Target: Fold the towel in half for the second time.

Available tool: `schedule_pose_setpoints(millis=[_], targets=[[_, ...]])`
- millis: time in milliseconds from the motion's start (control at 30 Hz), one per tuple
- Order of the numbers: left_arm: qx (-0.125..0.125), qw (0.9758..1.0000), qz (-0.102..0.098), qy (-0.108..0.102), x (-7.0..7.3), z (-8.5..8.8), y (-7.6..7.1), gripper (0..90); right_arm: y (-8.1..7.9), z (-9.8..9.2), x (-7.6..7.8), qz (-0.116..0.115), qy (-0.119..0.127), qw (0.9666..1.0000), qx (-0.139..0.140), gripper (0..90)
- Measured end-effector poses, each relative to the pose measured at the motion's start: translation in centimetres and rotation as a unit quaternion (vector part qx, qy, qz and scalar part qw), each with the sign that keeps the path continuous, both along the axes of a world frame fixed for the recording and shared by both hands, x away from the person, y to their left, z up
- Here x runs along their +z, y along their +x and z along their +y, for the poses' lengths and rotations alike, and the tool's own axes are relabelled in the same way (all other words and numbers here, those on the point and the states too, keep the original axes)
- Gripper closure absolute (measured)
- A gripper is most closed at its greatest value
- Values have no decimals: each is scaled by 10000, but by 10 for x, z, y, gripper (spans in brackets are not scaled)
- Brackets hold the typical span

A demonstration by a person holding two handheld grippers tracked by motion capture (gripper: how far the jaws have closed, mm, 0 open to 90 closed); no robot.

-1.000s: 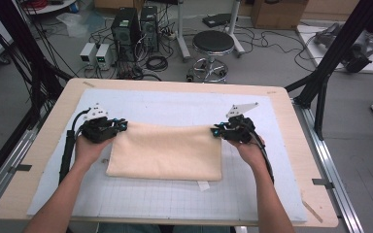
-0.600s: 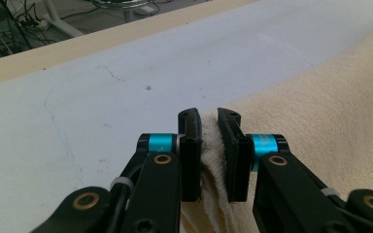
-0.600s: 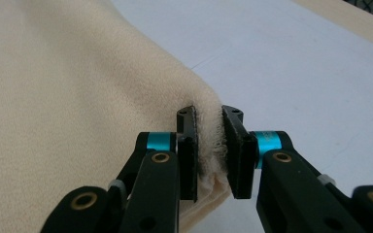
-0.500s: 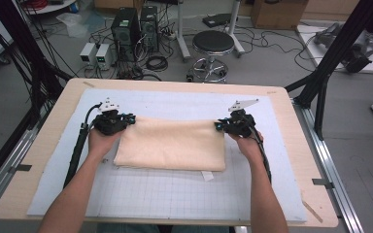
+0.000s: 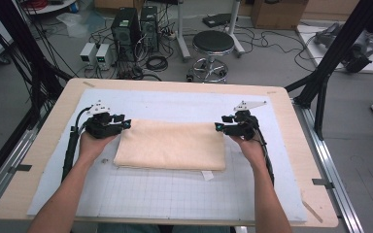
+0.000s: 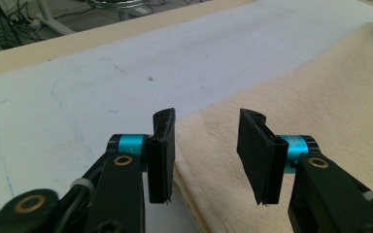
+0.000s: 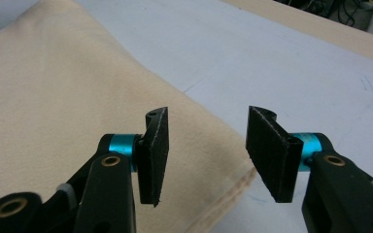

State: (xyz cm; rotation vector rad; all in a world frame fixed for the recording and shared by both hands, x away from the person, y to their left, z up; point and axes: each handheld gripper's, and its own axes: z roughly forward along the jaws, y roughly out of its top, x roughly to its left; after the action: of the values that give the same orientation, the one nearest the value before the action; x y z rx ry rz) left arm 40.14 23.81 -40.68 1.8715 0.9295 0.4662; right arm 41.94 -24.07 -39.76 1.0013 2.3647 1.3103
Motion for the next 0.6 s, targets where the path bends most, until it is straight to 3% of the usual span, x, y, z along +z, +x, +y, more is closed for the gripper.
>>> schedule_pose_setpoints(millis=[67,167,333,433,467,600], targets=[[-79,10000,4,-8,2,0,-4,569,-4,3,-1,-39,-16,10000,58,509],[-135,9998,-160,-60,2,-2,-10,576,-8,8,-5,-74,-115,9998,161,509],[-208,9998,-22,-55,-7,0,-16,584,-10,13,-11,2,-166,9996,246,506],[-221,9996,-91,-134,-11,2,-18,578,-12,13,-12,26,-134,9996,256,492],[-184,9997,-6,-141,-14,4,-19,577,-13,14,-12,60,-135,9995,269,489],[-197,9996,14,-202,-16,8,-23,570,-17,15,-10,69,-96,9995,284,460]])
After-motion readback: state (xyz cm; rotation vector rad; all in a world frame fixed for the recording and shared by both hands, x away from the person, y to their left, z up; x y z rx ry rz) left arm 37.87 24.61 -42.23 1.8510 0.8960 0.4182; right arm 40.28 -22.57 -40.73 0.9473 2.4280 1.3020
